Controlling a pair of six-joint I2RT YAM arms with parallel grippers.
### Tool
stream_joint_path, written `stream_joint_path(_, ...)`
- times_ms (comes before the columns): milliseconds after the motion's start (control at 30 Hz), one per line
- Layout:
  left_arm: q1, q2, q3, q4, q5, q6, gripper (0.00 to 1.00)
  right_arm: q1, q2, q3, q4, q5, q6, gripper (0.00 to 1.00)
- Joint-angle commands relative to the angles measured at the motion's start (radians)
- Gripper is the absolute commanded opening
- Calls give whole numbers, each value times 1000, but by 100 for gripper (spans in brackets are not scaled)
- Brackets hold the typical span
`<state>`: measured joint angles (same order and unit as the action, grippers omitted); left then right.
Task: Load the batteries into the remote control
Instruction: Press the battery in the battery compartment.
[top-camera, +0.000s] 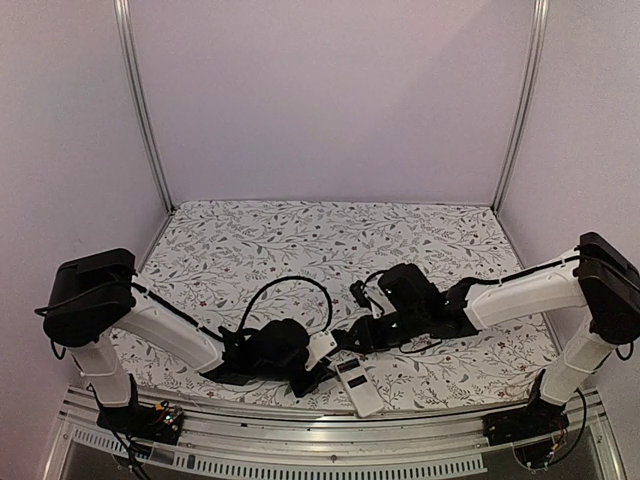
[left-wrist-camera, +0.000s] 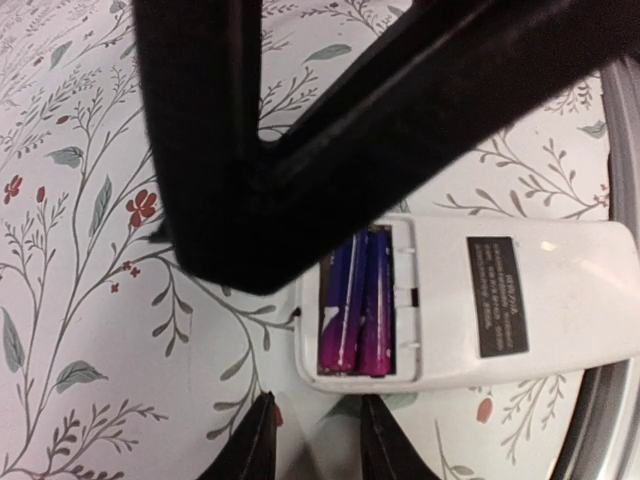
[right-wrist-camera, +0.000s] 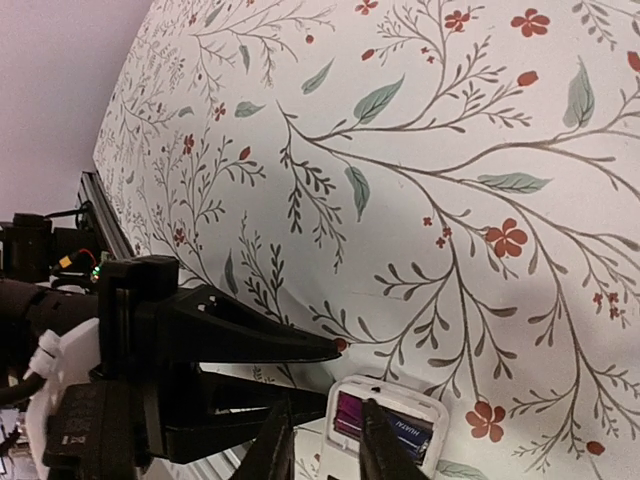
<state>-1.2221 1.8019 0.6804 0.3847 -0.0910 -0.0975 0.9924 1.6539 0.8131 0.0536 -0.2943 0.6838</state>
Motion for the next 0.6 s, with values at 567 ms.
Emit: stream_joint_path(567,-4,40,-10,-33,7,11,29,-28,30,-9,-178,-7,46,29)
